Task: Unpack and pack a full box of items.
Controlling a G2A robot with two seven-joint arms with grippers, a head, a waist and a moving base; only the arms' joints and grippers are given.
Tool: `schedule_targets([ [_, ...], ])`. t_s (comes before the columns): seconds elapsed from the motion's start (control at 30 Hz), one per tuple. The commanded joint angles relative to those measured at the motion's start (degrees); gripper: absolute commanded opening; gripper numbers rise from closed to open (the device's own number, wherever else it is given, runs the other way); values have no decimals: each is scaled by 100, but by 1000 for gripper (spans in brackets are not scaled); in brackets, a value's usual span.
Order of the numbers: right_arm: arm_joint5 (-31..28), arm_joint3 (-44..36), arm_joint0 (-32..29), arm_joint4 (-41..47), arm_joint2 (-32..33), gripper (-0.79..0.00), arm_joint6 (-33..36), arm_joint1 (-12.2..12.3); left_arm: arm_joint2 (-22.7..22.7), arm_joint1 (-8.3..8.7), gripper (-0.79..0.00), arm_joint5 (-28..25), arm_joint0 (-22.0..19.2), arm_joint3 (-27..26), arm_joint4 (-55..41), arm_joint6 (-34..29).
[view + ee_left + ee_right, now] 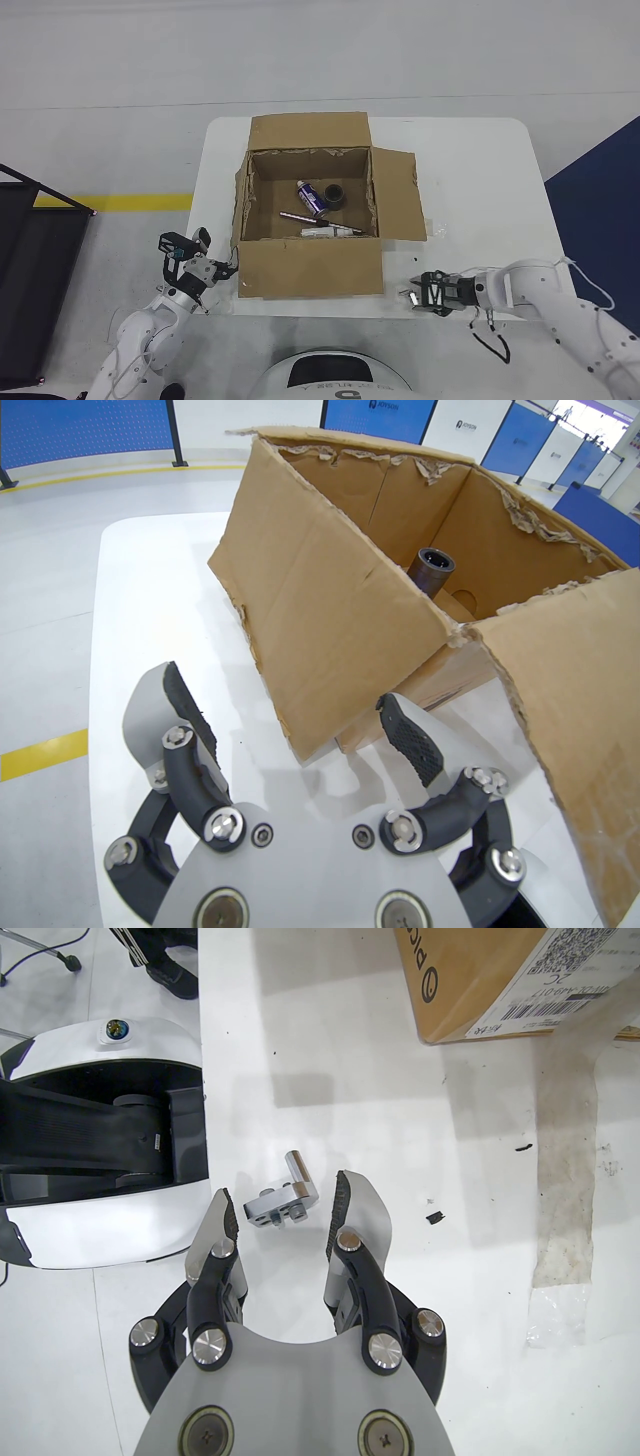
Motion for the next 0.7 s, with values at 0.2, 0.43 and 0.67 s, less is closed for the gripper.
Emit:
schedule_targets([
  [0.2, 151, 34, 184, 125, -160, -400, 409, -123, 0, 0, 0, 0, 0, 0, 0, 0],
  [0.43, 184, 175, 330, 321, -179, -520, 602, -200, 0, 0, 0, 0, 0, 0, 0, 0],
  [0.67, 249, 238, 346, 400, -87, -585, 647, -228, 0, 0, 0, 0, 0, 0, 0, 0],
])
